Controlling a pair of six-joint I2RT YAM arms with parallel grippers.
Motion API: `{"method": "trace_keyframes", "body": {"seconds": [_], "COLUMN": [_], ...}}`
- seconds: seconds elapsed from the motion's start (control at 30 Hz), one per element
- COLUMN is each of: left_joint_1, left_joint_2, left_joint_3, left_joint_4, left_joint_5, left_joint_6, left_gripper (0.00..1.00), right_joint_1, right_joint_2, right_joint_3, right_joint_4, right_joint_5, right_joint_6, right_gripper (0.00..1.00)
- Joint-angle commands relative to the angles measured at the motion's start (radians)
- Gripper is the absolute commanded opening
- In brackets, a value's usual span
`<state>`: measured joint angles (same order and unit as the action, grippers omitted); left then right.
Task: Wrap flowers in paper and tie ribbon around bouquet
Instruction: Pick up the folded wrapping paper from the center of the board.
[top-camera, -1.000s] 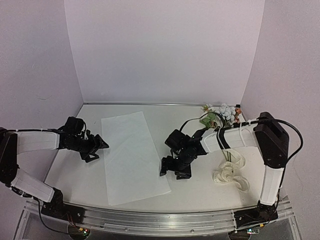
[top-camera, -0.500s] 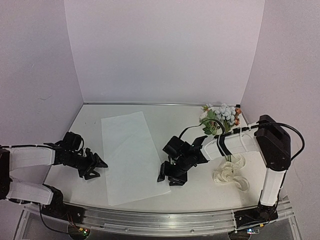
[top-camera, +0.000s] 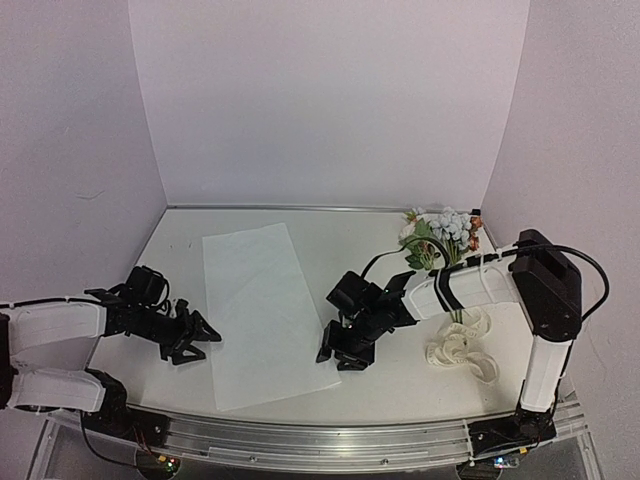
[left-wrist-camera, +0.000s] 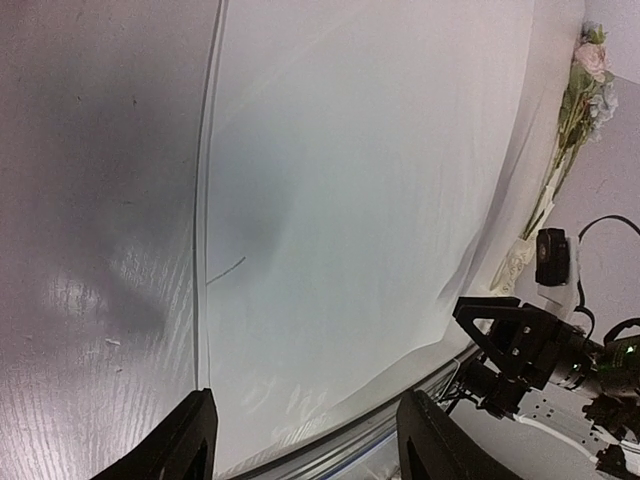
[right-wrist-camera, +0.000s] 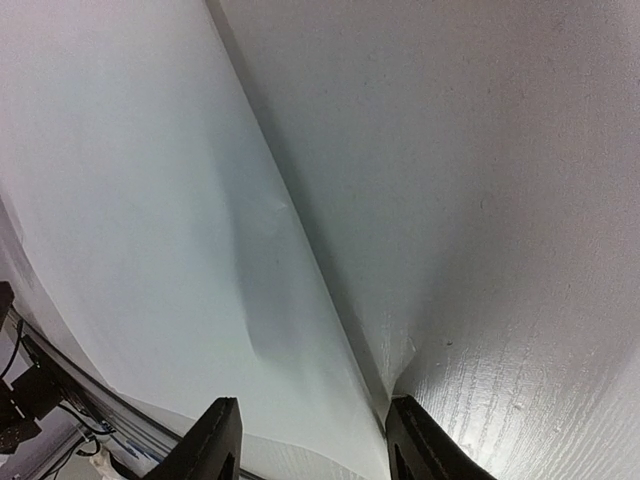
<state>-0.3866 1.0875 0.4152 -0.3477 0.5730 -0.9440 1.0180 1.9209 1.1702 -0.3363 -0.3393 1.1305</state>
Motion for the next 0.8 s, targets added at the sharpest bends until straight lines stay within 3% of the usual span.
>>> {"method": "trace_keyframes", "body": {"seconds": [0.0, 0.43, 0.77], "left_joint_1": [-0.03, -0.066, -0.088], "left_joint_2": [0.041, 0.166, 0.207], "left_joint_3": [-0.003, -0.019, -0.009], "left_joint_4": [0.056, 0.141, 0.115], "left_joint_5": [0.006, -0.019, -0.066], "left_joint_6": [-0.015, 0.009, 0.041], "left_gripper": [0.64, 0.64, 0.64], "right_joint_1": [0.003, 0.002, 0.004], "right_joint_2": [-0.002, 0.01, 0.029], "right_joint_3": [-0.004, -0.003, 0.012], "right_joint_4": [0.013, 0.014, 0.014], "right_joint_5": [0.002, 0.0, -0.002], "right_joint_6": [0.009, 0.012, 0.014], "right_gripper": [0.52, 0.52, 0.51]}}
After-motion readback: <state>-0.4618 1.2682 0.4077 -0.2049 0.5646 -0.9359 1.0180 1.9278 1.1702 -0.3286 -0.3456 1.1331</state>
